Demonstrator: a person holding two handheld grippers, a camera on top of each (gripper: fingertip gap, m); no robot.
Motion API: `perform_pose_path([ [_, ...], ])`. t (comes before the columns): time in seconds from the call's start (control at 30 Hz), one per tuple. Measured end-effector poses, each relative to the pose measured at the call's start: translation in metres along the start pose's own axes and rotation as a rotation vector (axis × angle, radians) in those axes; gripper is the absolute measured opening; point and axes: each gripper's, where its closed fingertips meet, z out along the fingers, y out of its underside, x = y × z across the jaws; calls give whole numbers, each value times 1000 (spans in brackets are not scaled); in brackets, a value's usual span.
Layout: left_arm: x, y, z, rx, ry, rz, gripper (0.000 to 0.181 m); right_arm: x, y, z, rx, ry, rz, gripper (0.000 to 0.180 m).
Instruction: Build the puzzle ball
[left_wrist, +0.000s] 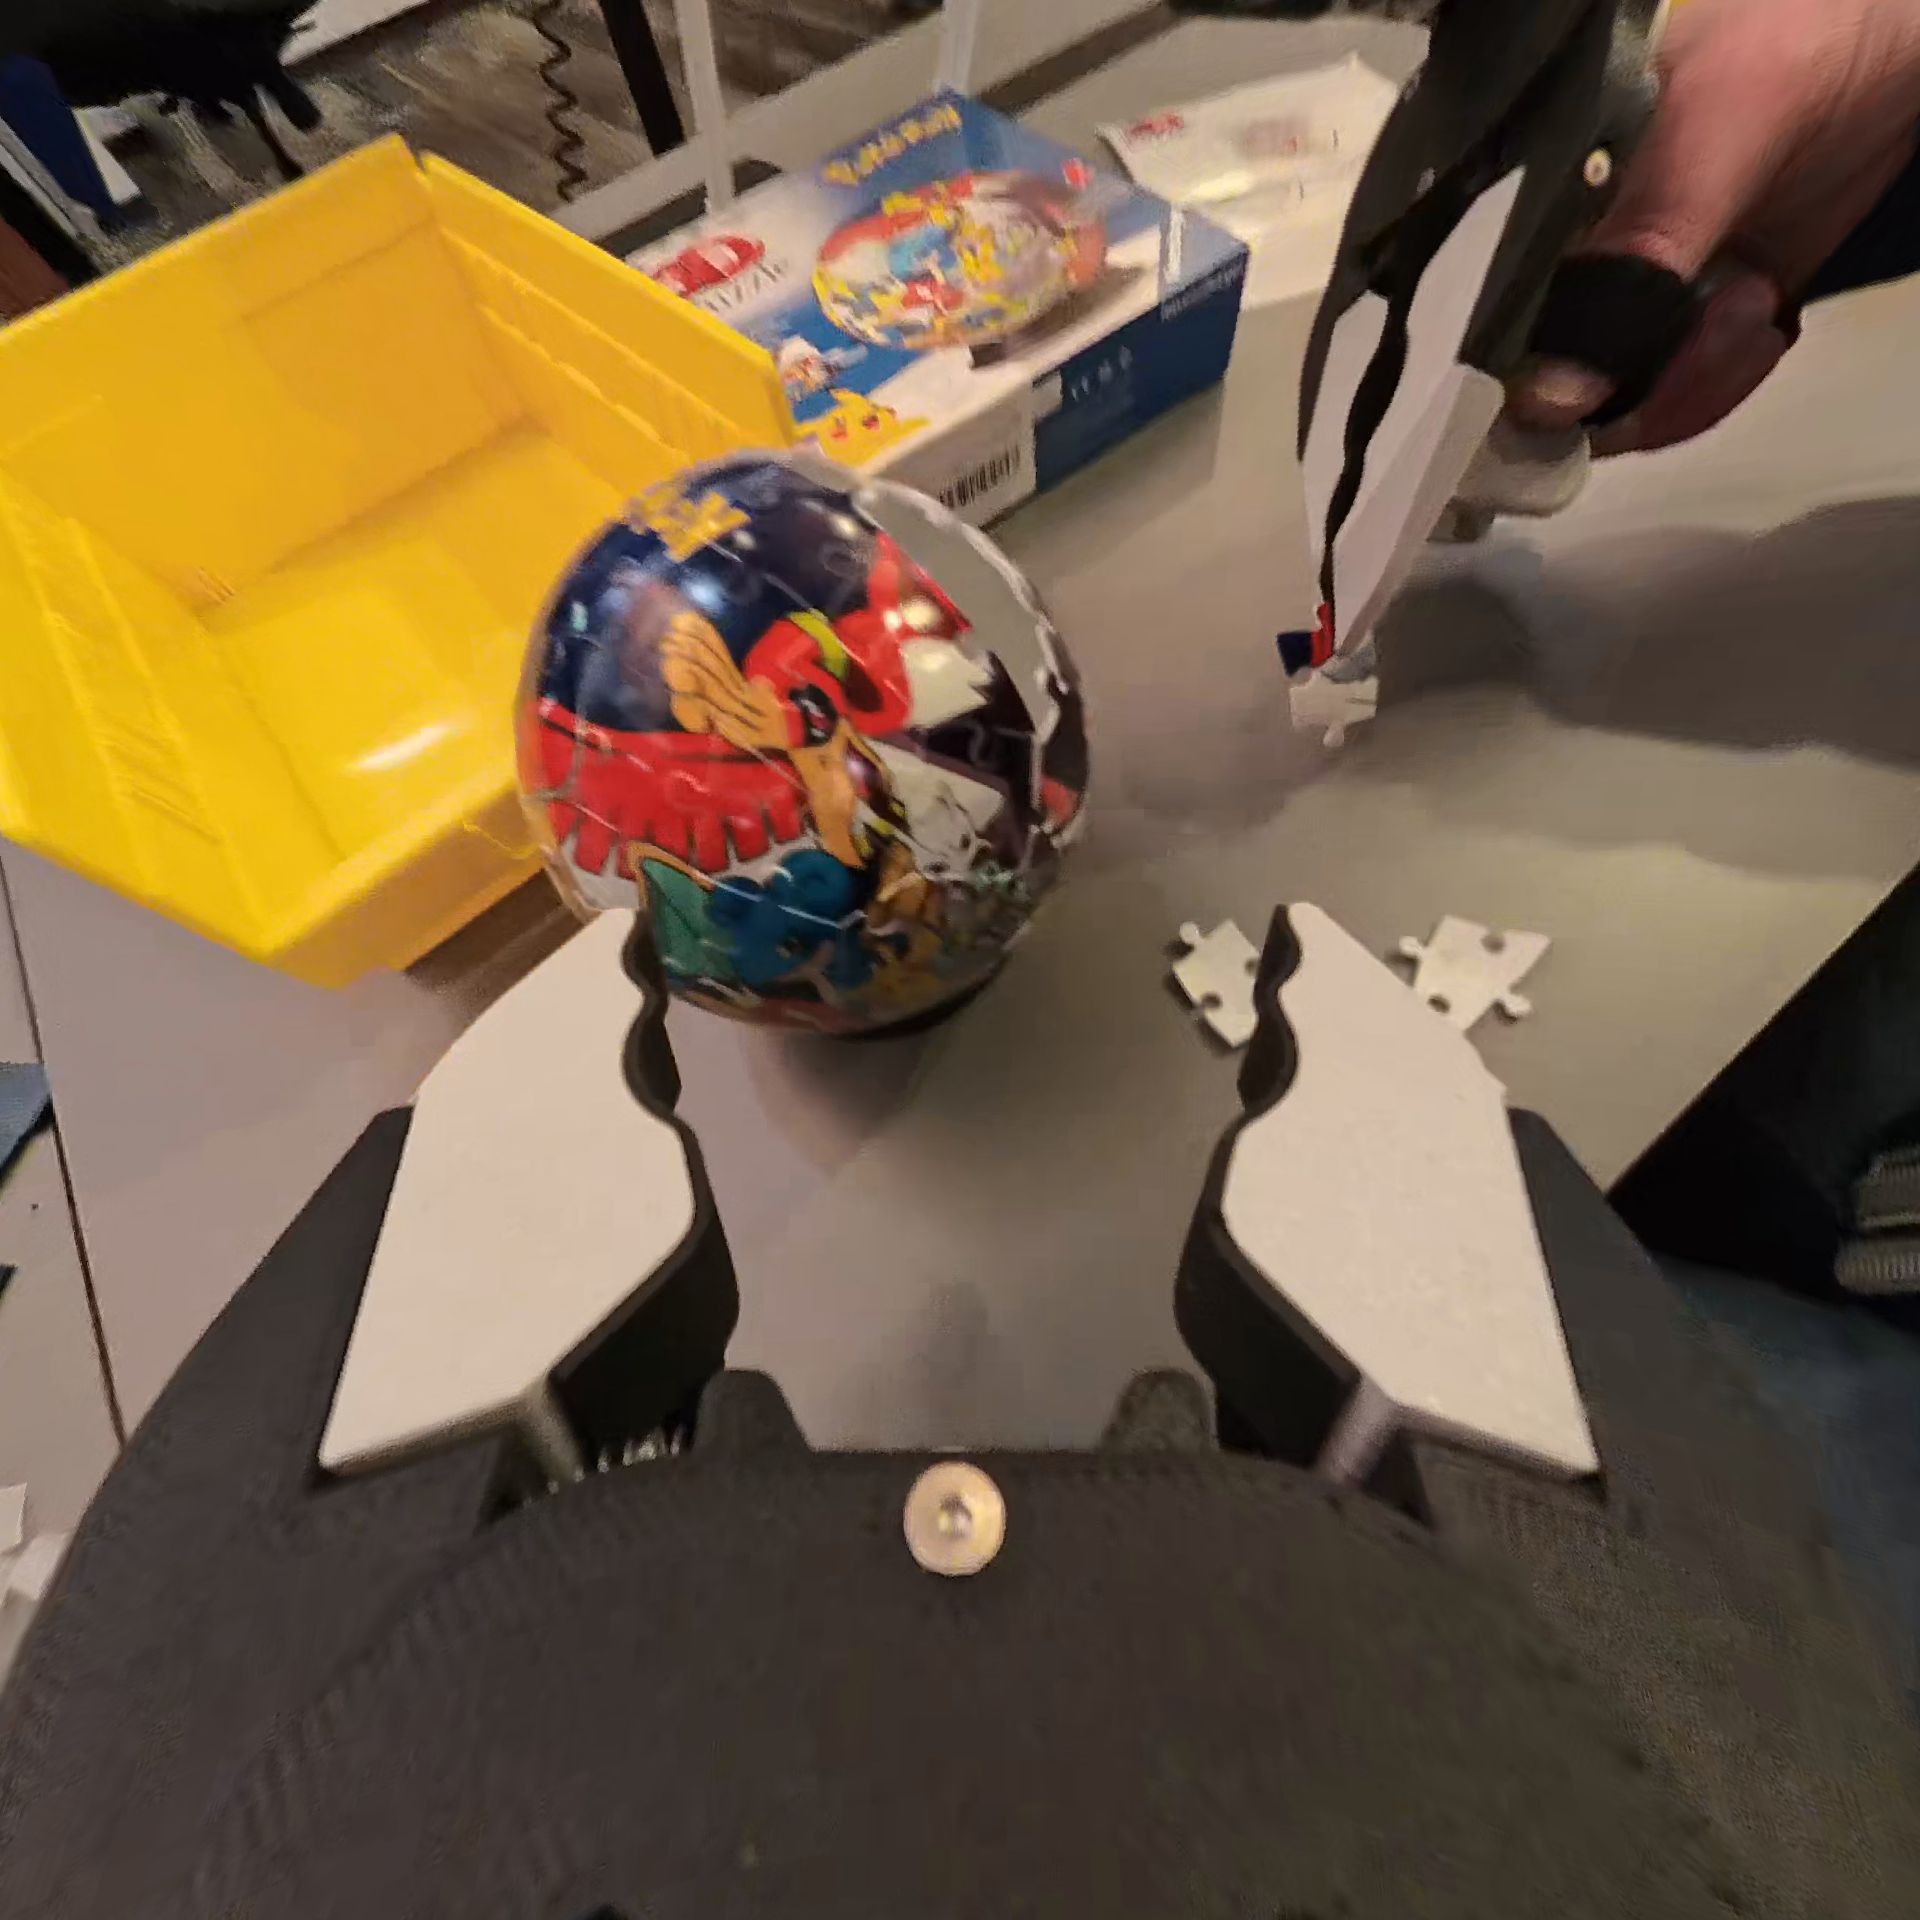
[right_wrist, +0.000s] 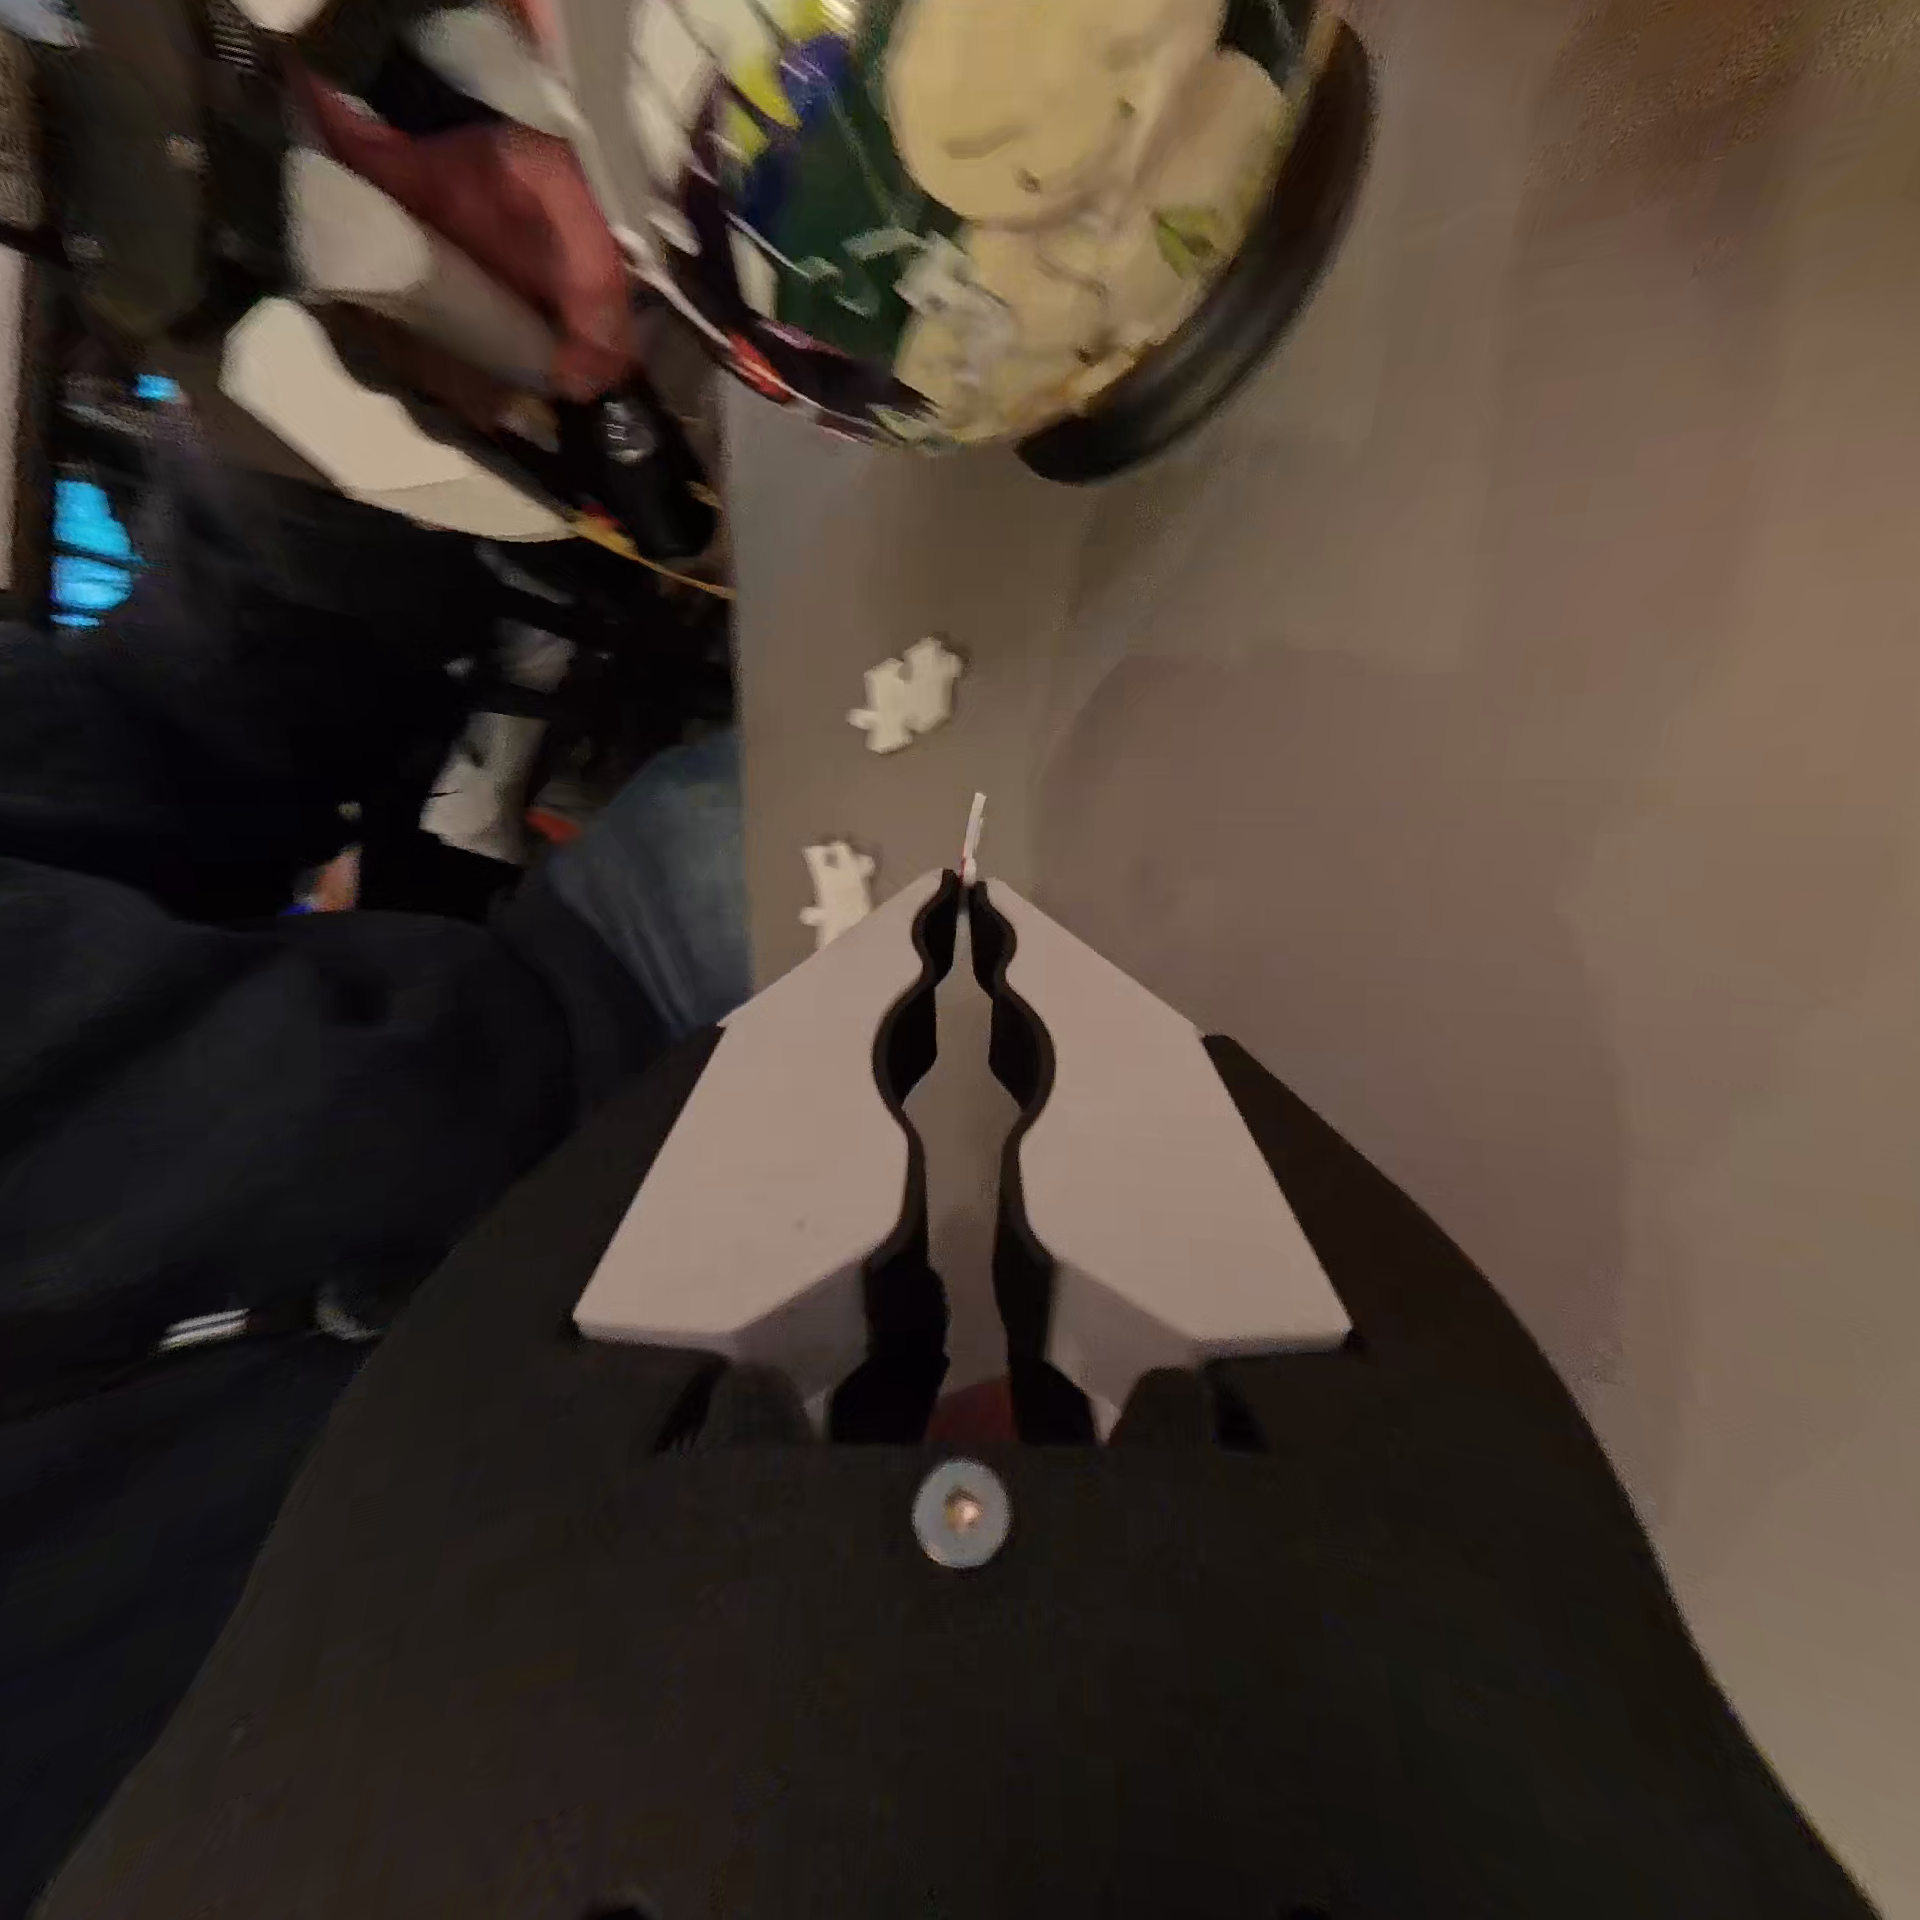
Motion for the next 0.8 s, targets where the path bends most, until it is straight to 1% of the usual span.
perform_pose_path([
  [0.07, 4, 5, -1, -27, -19, 29, 107, 12, 9, 2, -22, 70, -7, 1],
  [0.13, 9, 6, -3, -21, -16, 7, 107, 17, 12, 0, -20, 107, -19, 3],
  [0.33, 17, 11, -4, -26, -11, -25, 106, 27, 19, -4, -44, 205, -80, 24],
  [0.4, 19, 13, -3, -35, -8, -19, 106, 30, 17, -8, -35, 256, -96, 27],
  [0.43, 19, 14, -2, -36, -9, -17, 106, 33, 15, -11, -31, 302, -125, 35],
  [0.47, 19, 14, -2, -37, -9, -17, 106, 37, 12, -18, -22, 370, -159, 38],
  [0.5, 18, 14, -3, -36, -11, -16, 106, 37, 9, -24, -20, 429, -197, 37],
  [0.53, 18, 13, -3, -34, -17, -14, 106, 28, 9, -25, -28, 436, -256, 35],
  [0.6, 18, 13, -4, -32, -16, -13, 106, -10, 11, -12, -20, 326, -367, 32],
  [0.67, 20, 15, -2, -39, -9, -10, 106, -36, 25, 10, -68, 251, -423, 32],
  [0.73, 23, 17, 0, -50, 0, 5, 106, -43, 40, 33, -131, 256, -480, 30],
  [0.8, 28, 17, 1, -54, 12, 19, 106, -39, 51, 53, -189, 273, -505, 31],
])
